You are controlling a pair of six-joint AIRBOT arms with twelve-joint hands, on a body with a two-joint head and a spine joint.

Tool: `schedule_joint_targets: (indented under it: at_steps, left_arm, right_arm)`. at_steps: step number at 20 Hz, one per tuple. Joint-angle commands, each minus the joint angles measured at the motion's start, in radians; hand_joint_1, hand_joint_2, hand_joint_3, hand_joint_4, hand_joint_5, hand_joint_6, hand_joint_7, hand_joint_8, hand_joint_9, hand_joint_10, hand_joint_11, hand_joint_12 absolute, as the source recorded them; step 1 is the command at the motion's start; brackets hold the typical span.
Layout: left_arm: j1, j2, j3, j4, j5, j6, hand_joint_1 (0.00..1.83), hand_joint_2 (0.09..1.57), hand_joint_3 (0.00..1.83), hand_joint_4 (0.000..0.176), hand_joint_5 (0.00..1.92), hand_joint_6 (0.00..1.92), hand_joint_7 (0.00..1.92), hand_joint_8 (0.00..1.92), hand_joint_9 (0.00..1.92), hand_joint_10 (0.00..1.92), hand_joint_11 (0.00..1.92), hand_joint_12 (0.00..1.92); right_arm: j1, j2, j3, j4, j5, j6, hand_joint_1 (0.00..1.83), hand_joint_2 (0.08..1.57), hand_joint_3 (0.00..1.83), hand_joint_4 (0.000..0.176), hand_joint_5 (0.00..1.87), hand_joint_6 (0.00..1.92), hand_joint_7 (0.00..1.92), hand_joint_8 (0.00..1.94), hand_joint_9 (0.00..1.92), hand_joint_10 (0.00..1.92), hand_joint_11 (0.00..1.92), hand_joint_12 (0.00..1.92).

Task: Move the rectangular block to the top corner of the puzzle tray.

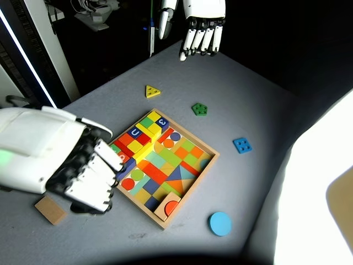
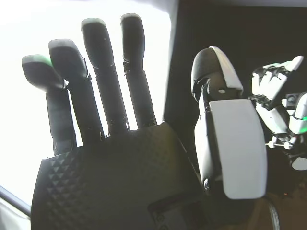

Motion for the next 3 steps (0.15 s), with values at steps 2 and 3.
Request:
schedule_joint_targets:
  at_steps: [2,3]
  left_arm:
    - [-0.01,0.002,0.002,-0.008,0.081,-0.001,0.0,1.32,0.0,0.0,0.95,0.58,1.04,0.95,0.92,1.28,0.55,1.6]
    - [-0.01,0.001,0.005,-0.008,0.081,-0.001,0.01,1.33,0.0,0.0,0.88,0.69,0.98,1.02,0.87,1.32,0.52,1.64]
  right_arm:
    - [0.008,0.003,-0.001,-0.03,0.09,-0.005,0.0,1.26,0.0,0.0,0.96,1.39,1.09,1.42,1.03,1.79,0.9,1.92]
    - [0.008,0.002,-0.001,-0.03,0.09,-0.005,0.0,1.27,0.0,0.0,0.95,1.38,1.09,1.42,1.03,1.79,0.9,1.92]
